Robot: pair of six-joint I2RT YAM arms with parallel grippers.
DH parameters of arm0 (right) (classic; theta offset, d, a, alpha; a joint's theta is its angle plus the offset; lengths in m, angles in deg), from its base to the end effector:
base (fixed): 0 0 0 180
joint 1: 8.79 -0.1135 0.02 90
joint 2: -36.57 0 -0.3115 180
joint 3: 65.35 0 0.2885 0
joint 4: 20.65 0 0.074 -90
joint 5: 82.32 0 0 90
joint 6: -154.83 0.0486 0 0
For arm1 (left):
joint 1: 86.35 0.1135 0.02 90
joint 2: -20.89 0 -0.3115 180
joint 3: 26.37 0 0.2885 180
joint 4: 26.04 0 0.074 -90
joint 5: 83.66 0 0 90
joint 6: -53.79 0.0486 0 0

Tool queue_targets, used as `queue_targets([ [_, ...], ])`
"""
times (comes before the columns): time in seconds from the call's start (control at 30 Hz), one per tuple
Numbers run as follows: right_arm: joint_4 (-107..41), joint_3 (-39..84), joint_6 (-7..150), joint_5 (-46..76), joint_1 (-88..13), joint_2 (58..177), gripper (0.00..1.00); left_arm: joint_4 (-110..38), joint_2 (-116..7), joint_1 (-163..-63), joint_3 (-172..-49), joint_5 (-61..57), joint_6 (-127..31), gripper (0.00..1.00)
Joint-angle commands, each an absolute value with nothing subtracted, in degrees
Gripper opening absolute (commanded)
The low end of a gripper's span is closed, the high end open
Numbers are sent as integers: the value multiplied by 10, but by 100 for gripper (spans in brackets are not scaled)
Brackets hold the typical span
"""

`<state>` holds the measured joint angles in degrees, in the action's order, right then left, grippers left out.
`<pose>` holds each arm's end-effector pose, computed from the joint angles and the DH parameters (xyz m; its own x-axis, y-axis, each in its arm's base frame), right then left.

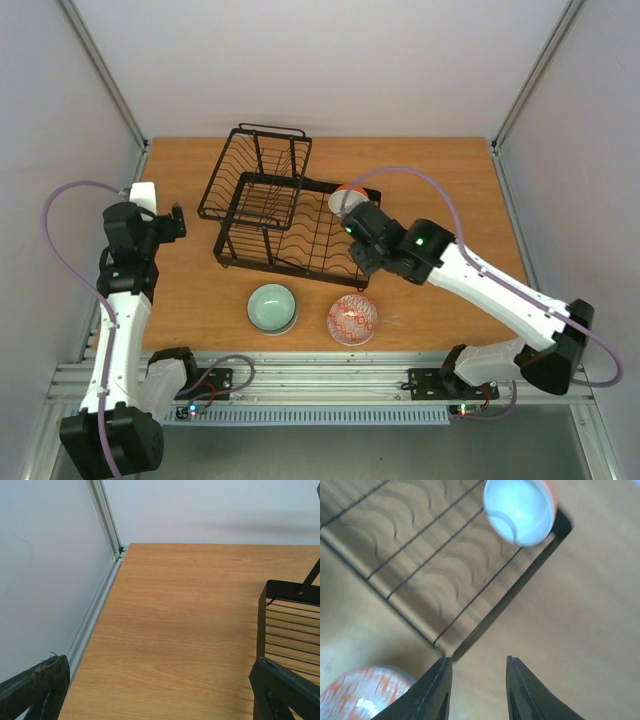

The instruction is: Load the bowls into the dish rack

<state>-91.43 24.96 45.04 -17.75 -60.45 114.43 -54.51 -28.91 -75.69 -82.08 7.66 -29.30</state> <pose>0.2013 0.2209 0.3799 -0.3043 -0.8777 -0.3703 -0.7137 0.4675 -0.5216 0.2151 0.0416 0.3341 -0.3991 0.0473 -0.9157 -0.1590 0.9800 0.1199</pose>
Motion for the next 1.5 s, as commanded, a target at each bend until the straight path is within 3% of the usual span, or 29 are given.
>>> queue_targets([
  [0.0,-1005,180,550,-54,-608,1106,31,-515,-280,-752,-819,65,-291,99],
  [0.27,-979,62,616,44,-615,1059,28,-519,-284,-752,-818,40,-293,99],
  [0.93,-925,10,633,38,-625,1118,29,-522,-286,-749,-816,26,-293,99],
  [1.23,-935,13,637,23,-626,1124,2,-520,-285,-749,-815,26,-293,99],
  [1.47,-947,21,641,2,-639,1125,1,-520,-284,-749,-815,26,-292,99],
])
